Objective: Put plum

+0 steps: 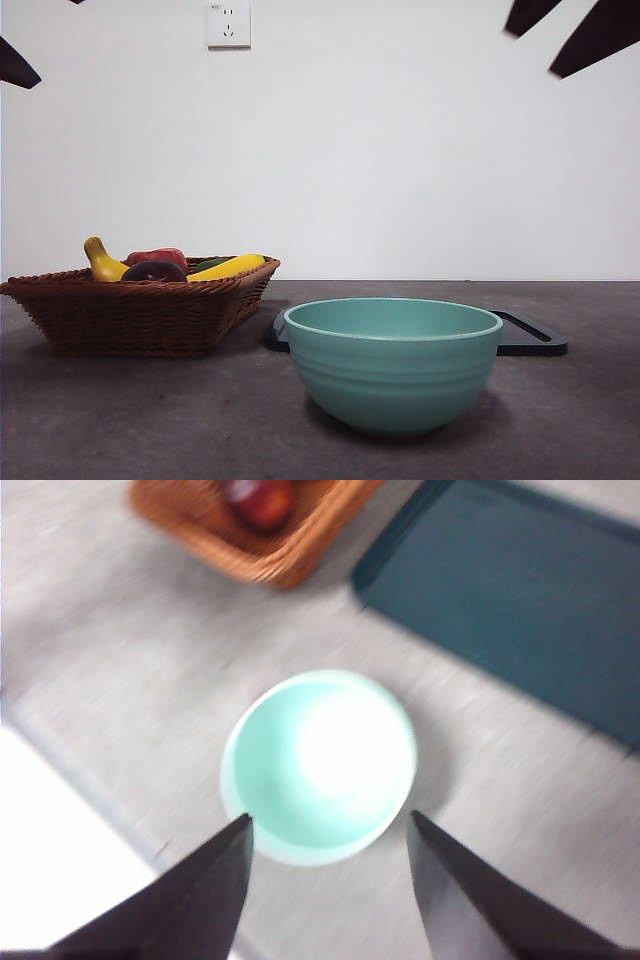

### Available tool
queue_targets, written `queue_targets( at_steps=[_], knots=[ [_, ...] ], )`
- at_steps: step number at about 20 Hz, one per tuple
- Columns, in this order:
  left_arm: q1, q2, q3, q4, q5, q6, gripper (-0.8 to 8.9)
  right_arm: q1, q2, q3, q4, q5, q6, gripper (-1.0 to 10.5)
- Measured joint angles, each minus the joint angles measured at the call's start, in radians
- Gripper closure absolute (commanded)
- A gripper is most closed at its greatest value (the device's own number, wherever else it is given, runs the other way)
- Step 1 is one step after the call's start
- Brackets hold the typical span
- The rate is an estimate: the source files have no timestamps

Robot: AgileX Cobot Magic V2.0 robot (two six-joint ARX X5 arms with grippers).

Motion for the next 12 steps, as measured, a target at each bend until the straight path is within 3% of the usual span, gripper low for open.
queue_targets(
  at_steps=[4, 12],
  knots=[
    [0.000, 0.000, 0.000, 0.000, 0.000, 0.000, 4.08, 0.000, -0.048, 0.000, -0.098, -0.038, 0.000, 7.0],
    [0.000, 0.000, 0.000, 0.000, 0.000, 0.000, 4.08, 0.000, -0.052, 0.000, -0.098, -0.038, 0.000, 7.0]
  ],
)
